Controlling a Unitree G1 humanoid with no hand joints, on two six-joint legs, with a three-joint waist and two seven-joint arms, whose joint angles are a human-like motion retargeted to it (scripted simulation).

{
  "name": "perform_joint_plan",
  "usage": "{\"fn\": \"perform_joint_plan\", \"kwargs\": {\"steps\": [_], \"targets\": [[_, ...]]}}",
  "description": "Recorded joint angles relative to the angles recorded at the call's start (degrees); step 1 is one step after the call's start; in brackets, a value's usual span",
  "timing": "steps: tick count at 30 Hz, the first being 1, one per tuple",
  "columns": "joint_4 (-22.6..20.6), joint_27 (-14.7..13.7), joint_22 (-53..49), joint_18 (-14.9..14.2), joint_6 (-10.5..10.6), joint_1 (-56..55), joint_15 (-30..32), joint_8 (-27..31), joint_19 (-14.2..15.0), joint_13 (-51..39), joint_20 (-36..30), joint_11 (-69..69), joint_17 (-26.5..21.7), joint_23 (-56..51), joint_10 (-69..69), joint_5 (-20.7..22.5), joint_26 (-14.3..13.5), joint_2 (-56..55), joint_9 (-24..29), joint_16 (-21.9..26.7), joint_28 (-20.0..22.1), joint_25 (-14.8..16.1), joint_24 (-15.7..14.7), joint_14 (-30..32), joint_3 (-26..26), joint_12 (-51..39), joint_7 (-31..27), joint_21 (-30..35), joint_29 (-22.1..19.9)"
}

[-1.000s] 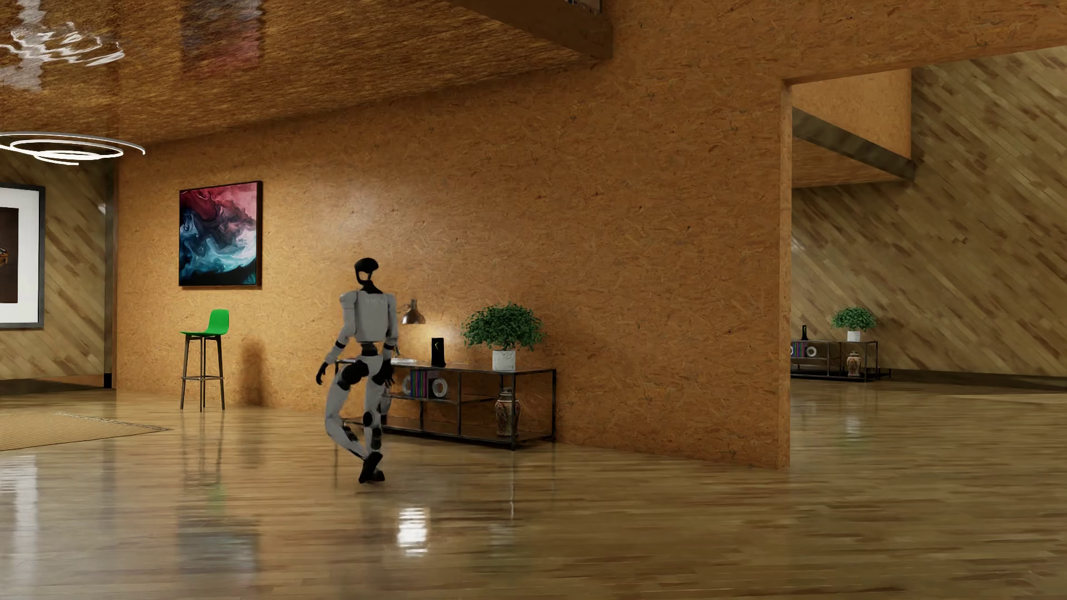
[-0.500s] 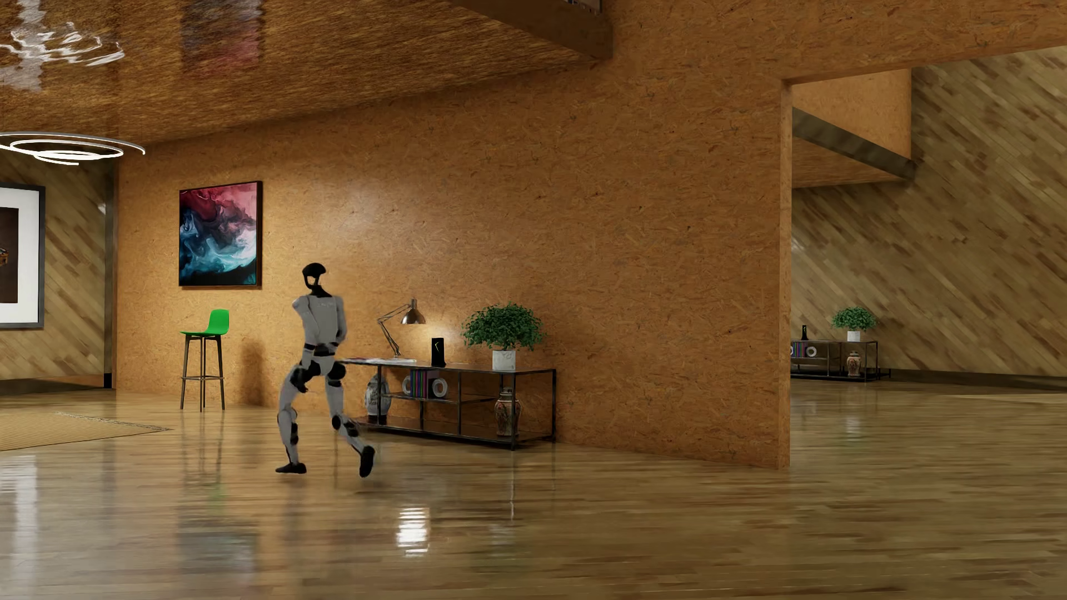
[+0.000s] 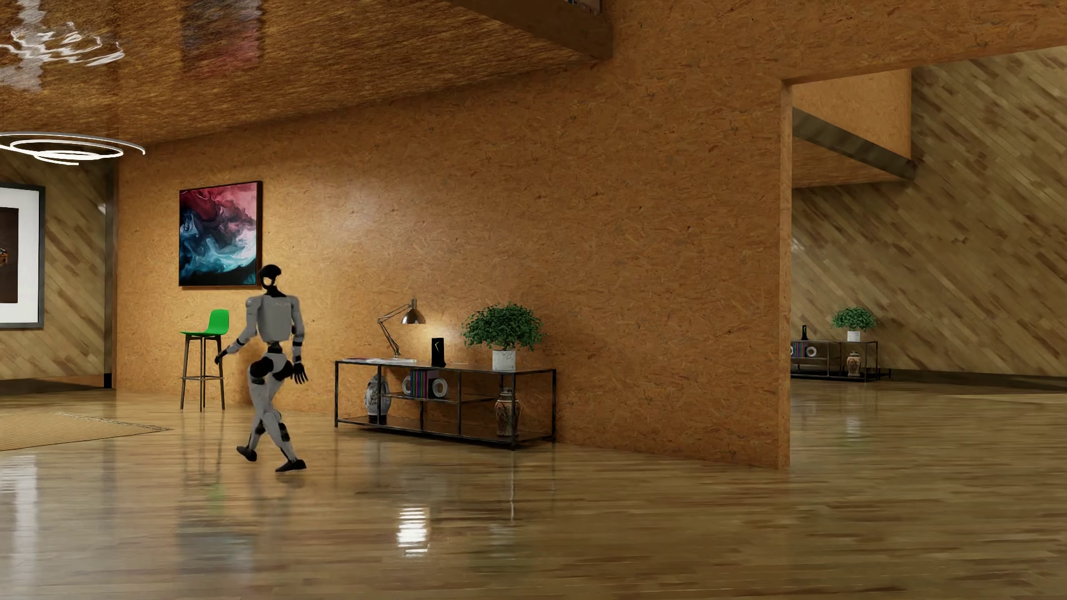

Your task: Move towards the dark green stool

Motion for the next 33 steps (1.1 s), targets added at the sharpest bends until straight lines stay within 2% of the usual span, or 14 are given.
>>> {"fn": "perform_joint_plan", "kwargs": {"steps": [2,4,6,7,9,11,12,14,16,18,22,26,29,33], "targets": [[2.6,2.2,0.9,-0.9,1.6,2.6,7.2,-1.2,-5.7,-0.6,-2.2,9.8,2.4,-3.7,5.7,0.9,2.9,-0.2,0.3,1.6,-2.2,2.5,0.0,5.3,-0.8,2.1,0.5,-4.7,-4.7],[7.7,3.3,6.0,-0.1,4.1,-1.6,2.4,-3.8,-8.9,-0.7,-5.4,18.9,5.9,-7.8,22.8,1.2,6.7,1.0,0.8,2.8,-6.4,9.9,2.7,17.0,-1.8,4.6,0.1,-10.2,-10.7],[14.5,5.1,12.3,-1.5,6.5,-11.6,-3.9,-4.8,-8.6,-4.2,-5.6,21.1,6.9,-6.0,44.6,3.7,11.6,5.6,1.2,2.9,-11.0,16.5,4.1,27.3,-1.6,7.7,-0.8,-13.0,-13.0],[16.3,6.3,13.9,-0.4,7.5,-17.3,-5.8,-4.8,-8.2,-7.1,-3.5,20.0,5.8,-3.2,52.3,5.2,13.0,8.9,1.4,2.1,-11.9,16.4,2.8,24.0,-1.1,10.0,-2.1,-11.9,-12.8],[19.6,6.8,13.7,1.3,8.4,-28.2,-8.3,-3.5,-7.4,-13.5,2.6,16.0,2.1,3.5,60.1,7.5,14.2,16.2,1.4,0.5,-10.5,9.2,-1.0,21.1,0.4,16.1,-3.4,-5.0,-10.6],[21.5,2.4,10.3,0.9,8.6,-37.5,-10.5,-1.1,-6.5,-18.9,8.2,11.8,-1.3,5.5,57.8,9.3,12.5,23.1,1.2,-0.8,-8.4,-0.2,-5.7,21.1,2.7,22.7,-3.7,3.4,-10.3],[21.6,0.5,9.1,1.2,8.6,-41.2,-11.9,0.1,-6.0,-20.7,9.5,10.1,-1.8,4.2,52.9,9.8,11.8,26.3,1.0,-0.8,-6.8,-1.3,-6.3,20.7,3.9,25.7,-3.9,4.7,-10.8],[21.0,-2.1,7.8,1.6,8.4,-46.3,-15.3,2.1,-4.9,-23.7,11.1,8.3,-1.6,-0.1,35.5,10.5,10.7,31.6,0.9,-0.8,-3.2,2.6,-6.2,21.6,5.6,30.4,-4.4,4.1,-11.6],[18.6,-2.7,7.9,-0.7,8.3,-46.0,-18.3,4.1,-3.7,-26.6,13.5,6.0,-1.9,-4.0,6.7,10.8,11.5,36.2,0.9,-2.5,-1.6,7.8,-7.1,23.6,6.2,33.4,-5.8,3.9,-13.1],[17.8,-1.8,8.6,-5.4,8.1,-46.6,-20.9,5.3,-2.2,-28.5,14.3,5.7,-3.1,-5.4,-9.6,10.7,13.5,40.5,1.2,-4.0,-3.4,8.7,-7.2,19.5,5.9,35.4,-3.6,6.4,-14.0],[19.2,0.7,10.6,4.0,6.3,-45.7,-13.3,6.1,0.3,-25.0,13.6,14.9,-6.5,-3.7,7.2,5.9,15.9,47.6,1.5,-5.9,-6.3,5.3,-4.7,28.4,6.4,34.7,4.2,10.6,-12.1],[14.3,7.1,12.4,5.0,1.7,-39.5,5.9,3.8,1.4,-17.0,12.8,53.5,-5.2,2.6,18.4,-6.6,14.1,33.0,2.1,-6.2,-4.2,8.5,-3.6,15.5,6.1,27.4,7.4,5.1,-8.5],[8.9,7.8,15.1,4.4,-0.7,-31.0,-0.3,4.1,-1.5,-10.8,9.6,65.0,-3.9,5.1,14.5,-7.3,12.6,18.5,2.1,-2.8,-5.2,4.8,-0.1,11.1,3.8,15.0,5.6,6.1,-5.0],[3.6,6.5,10.8,3.3,-1.5,-20.3,-2.4,1.3,-4.2,-4.5,3.7,47.2,-1.6,1.2,8.2,-6.1,7.2,5.6,1.4,0.0,-4.2,5.2,0.9,6.3,0.2,0.3,0.5,1.5,-4.9]]}}
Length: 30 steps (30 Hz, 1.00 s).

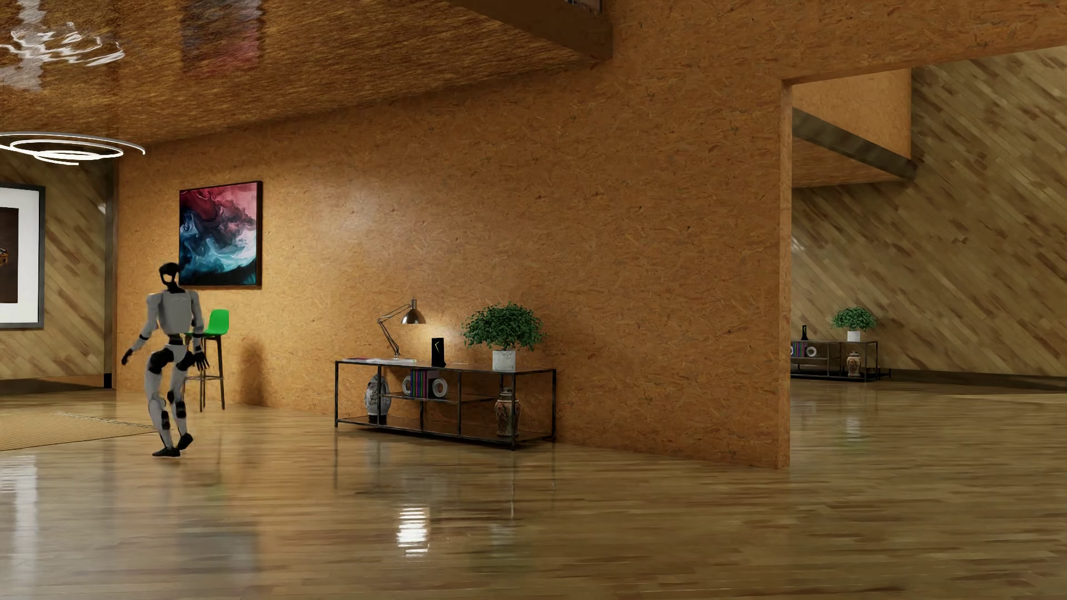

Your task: Move towards the dark green stool

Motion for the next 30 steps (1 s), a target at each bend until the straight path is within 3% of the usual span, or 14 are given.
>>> {"fn": "perform_joint_plan", "kwargs": {"steps": [1,3,4,6,8,10,12,13,15,20,24,25,28,30], "targets": [[-0.9,-0.3,-2.1,-0.2,-0.2,2.4,0.9,-3.6,-1.8,0.5,-1.6,-10.2,-0.1,-0.4,-1.4,-0.5,-1.4,-0.9,-0.2,0.7,0.7,-0.1,0.1,-1.3,-0.6,-2.6,-0.9,-0.8,-0.3],[-2.7,-1.8,-7.0,-0.9,-0.4,7.5,4.0,-11.2,1.9,0.2,-4.3,-35.8,-1.2,-1.1,-5.0,2.2,-3.0,-0.2,-0.6,1.9,1.4,-1.3,0.6,-3.0,-0.9,-6.0,-2.0,-1.4,0.6],[-3.6,-2.8,-9.5,-1.3,-0.4,10.2,2.4,-11.2,6.7,-0.2,-4.8,-45.9,-2.1,-1.7,-6.9,5.3,-3.7,-0.8,-0.7,2.1,2.3,-1.5,0.5,-3.9,-0.8,-6.7,-2.0,-1.8,1.6],[-5.0,-4.0,-12.9,-1.7,-0.1,15.4,-1.3,-7.8,6.9,-1.5,-4.8,-50.9,-3.7,-2.9,-8.2,8.8,-4.7,-2.7,-1.0,2.2,4.1,-1.8,-0.2,-5.4,-0.5,-5.4,-1.4,-2.8,3.1],[-5.1,-3.6,-12.6,-0.6,1.0,19.2,3.4,-12.7,-4.2,-2.7,-6.1,-44.5,-3.3,-3.8,-5.4,7.5,-3.8,-1.7,-1.1,2.6,3.4,-1.3,0.7,-3.9,-0.5,-2.2,-1.4,-4.6,1.7],[-2.5,-1.0,-6.8,-1.3,3.2,18.3,5.5,-15.3,-10.6,-2.7,-8.2,-35.0,-1.1,-4.5,6.5,4.7,-1.0,-0.5,-0.9,2.2,0.9,0.3,2.0,5.8,-1.4,1.5,-2.3,-7.5,-2.7],[2.8,0.0,1.9,-7.2,5.5,10.6,-1.0,-16.4,-10.5,-4.7,-7.7,-29.3,1.7,-2.3,28.7,5.1,3.8,2.4,-0.6,2.2,-5.4,2.8,1.6,17.3,-1.7,5.3,-3.0,-8.8,-6.7],[6.3,0.6,6.0,-6.8,6.5,5.5,-3.5,-16.5,-10.1,-6.6,-6.7,-28.7,2.6,-0.3,38.6,6.4,6.7,4.8,-0.5,2.4,-9.7,2.3,1.3,21.8,-1.5,7.3,-2.9,-8.0,-9.5],[13.1,0.5,8.7,-3.0,8.2,-4.6,-6.6,-15.0,-9.1,-11.3,-3.0,-31.1,3.7,3.5,50.7,10.3,9.4,10.7,-0.4,2.6,-15.8,-0.8,-0.2,15.8,-0.1,13.4,-2.9,-4.8,-16.2],[17.4,-6.8,0.8,1.2,9.7,-23.9,-12.3,-4.8,-6.8,-21.1,3.7,-38.0,3.4,-1.5,37.1,18.5,3.8,24.1,-1.1,1.3,-15.2,-0.6,-1.0,13.9,5.5,33.4,-6.1,4.7,-23.1],[9.4,-10.1,-0.5,-6.6,10.1,-24.6,-16.9,0.5,-4.9,-25.5,5.0,-42.8,-1.2,-8.0,-13.8,20.7,3.7,33.0,-1.3,-2.5,-16.7,2.8,0.0,17.5,6.6,38.8,-7.3,7.9,-12.3],[7.7,-10.1,-0.6,-12.1,10.1,-25.2,-18.1,0.5,-4.2,-25.4,4.6,-43.0,-2.0,-8.8,-18.7,20.9,3.2,35.4,-1.1,-2.8,-18.2,4.9,1.1,15.5,6.4,38.8,-5.8,7.4,-8.6],[5.7,-8.6,-2.6,-3.8,9.4,-26.2,-17.1,0.9,-3.1,-22.7,5.3,-39.4,-4.7,-5.3,-7.8,20.2,2.9,42.0,-0.7,-3.4,-19.2,5.6,3.3,18.8,6.6,37.3,-4.6,8.4,-6.6],[7.4,-4.4,-5.8,-0.1,7.8,-24.7,-9.7,1.9,-1.6,-21.3,8.8,-30.4,-5.5,2.9,1.8,17.8,2.5,43.4,-0.4,-5.1,-13.5,1.3,1.6,21.5,7.2,37.3,-2.6,10.7,-3.1]]}}
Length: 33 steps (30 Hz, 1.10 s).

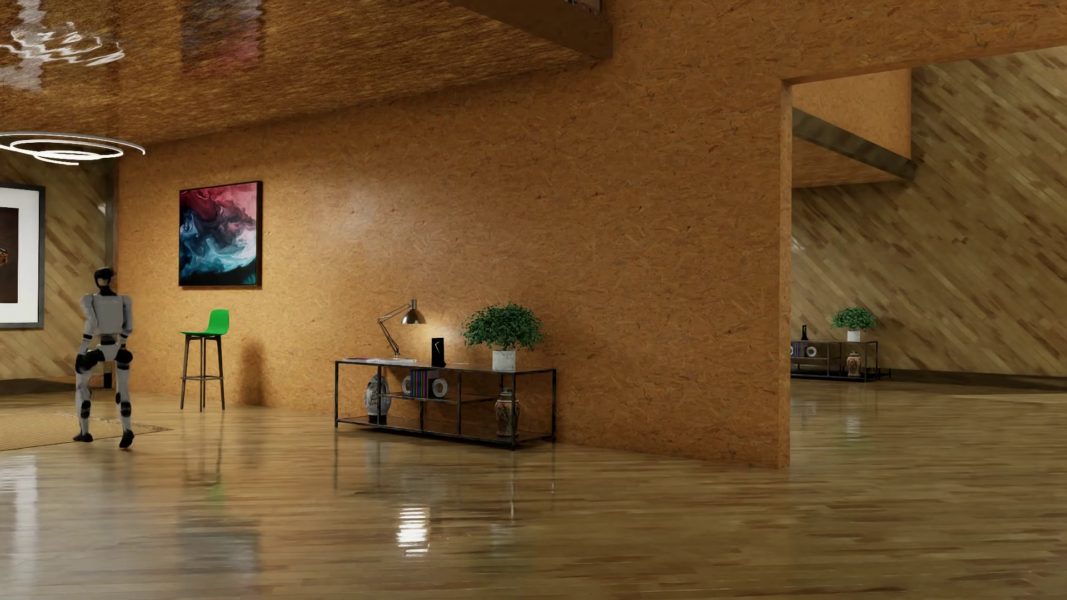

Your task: Move towards the dark green stool

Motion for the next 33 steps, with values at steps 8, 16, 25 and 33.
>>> {"fn": "perform_joint_plan", "kwargs": {"steps": [8,16,25,33], "targets": [[-5.2,0.8,12.3,-2.0,-6.9,19.1,11.5,-1.3,5.0,22.8,-8.4,47.0,1.0,-3.4,1.6,-17.9,1.4,-35.6,1.3,8.4,-3.3,0.6,10.0,-17.1,-4.4,-28.5,3.8,-11.3,3.4],[-10.1,0.9,-8.6,-5.5,-6.8,40.2,9.4,-8.6,8.6,27.0,-7.8,-21.2,4.8,-4.8,-11.6,-13.6,-8.8,-44.6,0.2,10.3,7.0,-1.7,-6.3,-26.1,-8.0,-39.0,5.3,-14.8,5.2],[3.5,5.2,10.1,-6.6,1.0,27.8,5.2,-18.5,-6.8,18.8,-12.2,0.7,11.4,-2.2,41.2,-10.4,3.6,-35.3,0.0,8.5,-1.5,0.6,1.1,-1.4,-8.9,-23.1,1.4,-20.2,-8.2],[9.5,-2.7,5.2,-3.4,3.2,0.0,-3.7,-5.1,-2.5,-0.1,3.1,-10.5,7.9,-8.3,18.2,-0.1,2.0,-14.4,-1.1,4.0,-1.0,4.0,-2.3,-5.7,-2.5,-4.1,-6.1,-10.2,-9.8]]}}
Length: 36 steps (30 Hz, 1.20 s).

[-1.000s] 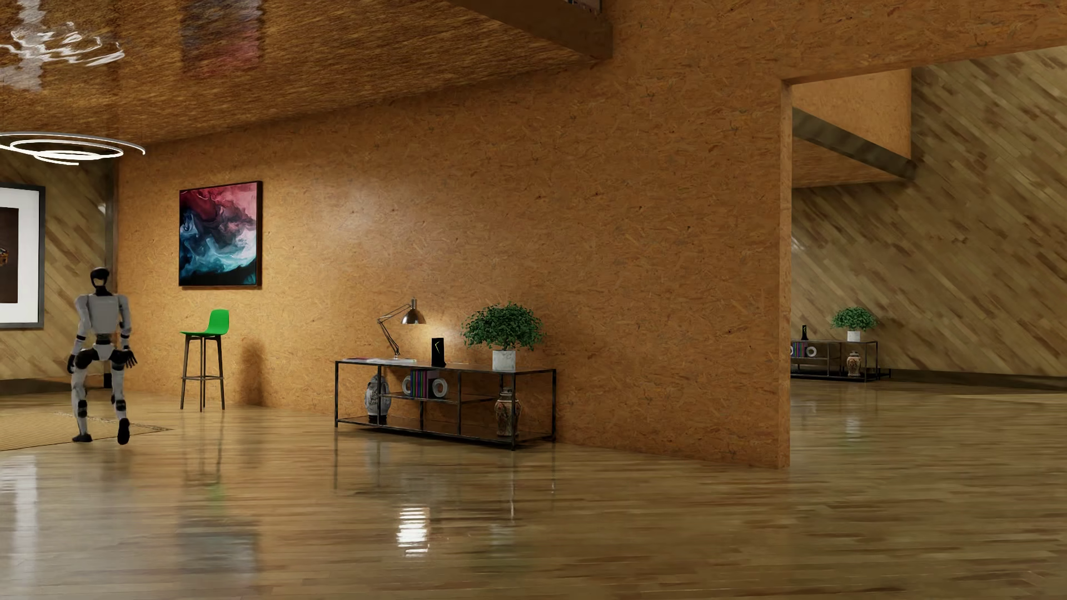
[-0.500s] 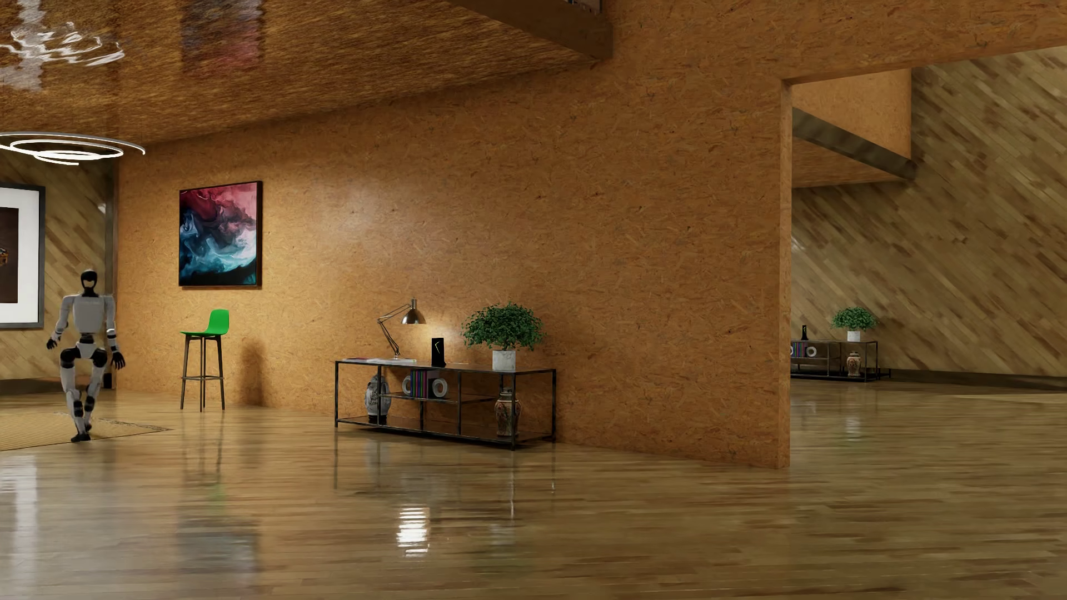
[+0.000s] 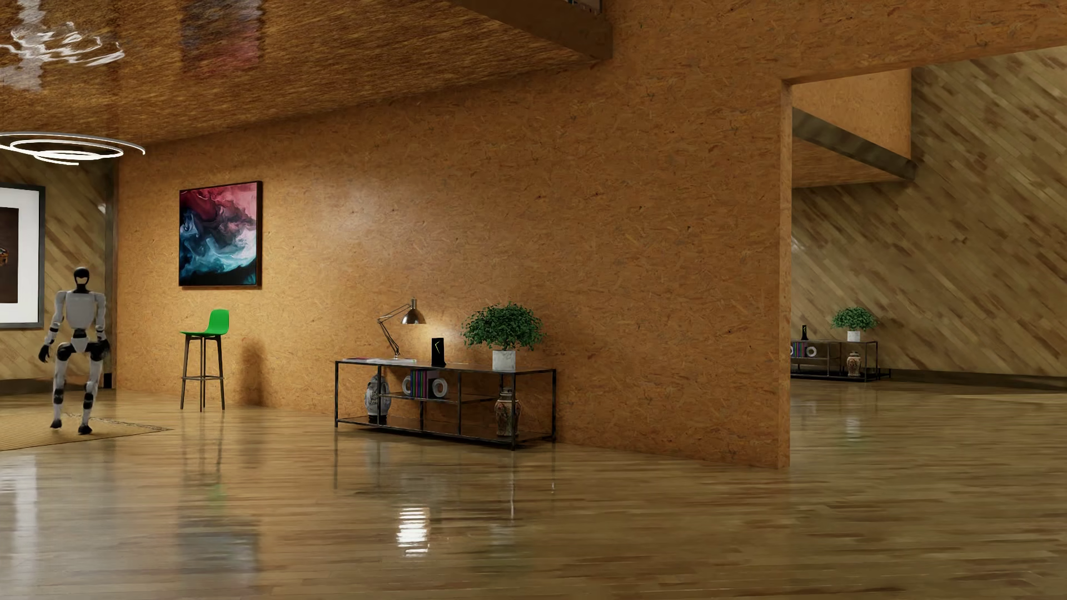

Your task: Move towards the dark green stool

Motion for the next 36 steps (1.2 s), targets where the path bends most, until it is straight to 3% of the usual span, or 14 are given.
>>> {"fn": "perform_joint_plan", "kwargs": {"steps": [2,4,7,11,12,15,17,20,24,26,28,29,32,36], "targets": [[-3.0,-0.7,-1.1,-1.4,0.0,2.3,-2.9,2.6,0.9,-2.4,1.2,-1.6,-1.7,-3.0,-29.2,0.6,-0.1,3.7,-0.3,-1.0,-0.2,-0.6,0.8,2.0,0.4,0.4,-3.8,3.4,1.5],[-5.4,0.7,-2.0,-8.6,-0.2,1.1,-6.5,4.1,2.5,-2.5,1.7,0.2,-2.3,-4.3,-36.5,0.2,0.1,7.1,0.0,-1.9,0.3,0.3,1.8,-0.5,0.1,-0.2,-3.9,4.5,1.2],[-8.7,5.1,-3.9,-4.9,-1.7,1.0,-4.5,4.5,4.9,1.6,2.4,6.4,-3.6,-1.6,-22.3,-3.4,-0.2,12.9,0.3,-3.6,2.4,0.6,2.0,8.4,0.2,-2.5,-5.2,4.5,1.8],[-7.2,11.4,-4.1,-3.1,-5.4,6.0,17.6,6.2,8.5,5.6,3.5,42.0,-4.3,11.5,-9.2,-13.2,-0.9,0.1,1.4,-5.8,8.1,-3.8,-1.8,-6.1,0.1,-5.7,3.4,4.7,9.2],[-6.5,12.1,-2.4,-3.3,-6.4,8.6,19.2,6.5,11.0,7.2,2.0,50.1,-3.8,12.1,-9.4,-15.5,-0.3,-5.5,1.6,-4.5,7.4,-4.3,-1.0,-8.2,-0.3,-7.8,5.4,3.9,9.7],[-5.4,9.0,4.0,-4.0,-8.1,17.4,13.8,4.7,8.8,15.7,-6.9,60.1,-2.6,6.0,-12.7,-18.3,-0.2,-20.9,2.1,2.7,1.4,-0.8,6.1,-12.4,-2.1,-15.9,10.1,-1.0,4.7],[-5.7,7.4,5.4,-4.6,-8.6,23.0,13.7,1.1,8.2,20.9,-11.5,54.6,-1.2,1.2,-15.7,-20.7,-0.9,-28.3,2.3,6.5,1.0,3.3,9.6,-14.7,-3.6,-21.5,12.8,-4.7,3.6],[-6.9,8.4,1.1,-5.8,-8.9,30.7,14.9,-5.7,8.4,23.1,-9.8,26.9,-0.5,2.1,-20.2,-20.4,-3.3,-32.5,2.5,10.2,5.3,5.6,5.6,-17.8,-5.0,-26.5,17.0,-7.2,5.1],[-10.4,8.2,-4.2,-8.0,-8.4,41.0,11.3,-9.4,14.6,23.1,-5.2,-11.0,-1.4,6.6,-27.6,-12.3,-3.5,-31.8,2.1,10.3,11.0,-1.4,-3.0,-19.9,-5.1,-28.9,22.6,-4.3,10.1],[-11.3,7.7,-4.9,-9.5,-7.7,45.2,13.7,-12.2,7.5,23.1,-5.6,-0.4,-1.4,6.6,-26.5,-12.1,-3.6,-32.4,1.8,9.6,11.8,-4.0,-3.4,-19.9,-5.2,-27.4,24.2,-4.9,10.6],[-9.1,8.2,-3.6,-10.0,-6.3,48.4,17.2,-12.6,-4.5,24.3,-9.0,5.1,1.3,4.2,-21.3,-12.1,-3.4,-30.0,1.3,8.9,10.2,-2.6,-0.6,-14.0,-6.6,-25.5,22.3,-9.0,8.7],[-6.8,8.3,-2.7,-8.5,-5.3,47.2,16.9,-13.0,-6.8,24.5,-9.9,8.2,2.9,3.5,-14.5,-11.8,-2.6,-29.1,1.2,8.6,9.1,-1.0,0.9,-8.1,-7.1,-24.1,20.5,-11.2,6.7],[1.1,9.4,-1.3,-0.4,-1.7,34.7,10.1,-12.2,-5.5,19.7,-8.4,11.5,3.7,7.4,15.6,-7.0,0.0,-23.4,1.2,5.0,4.4,-1.8,1.4,5.4,-5.9,-18.9,12.6,-11.0,2.3],[-2.4,3.1,-2.6,-1.7,-0.3,11.4,6.8,-3.8,-4.1,6.9,-6.2,4.6,2.1,9.9,32.2,0.9,0.5,-12.1,0.5,0.7,-0.4,-9.1,1.4,0.4,-2.3,-10.9,-1.5,-1.9,-0.5]]}}
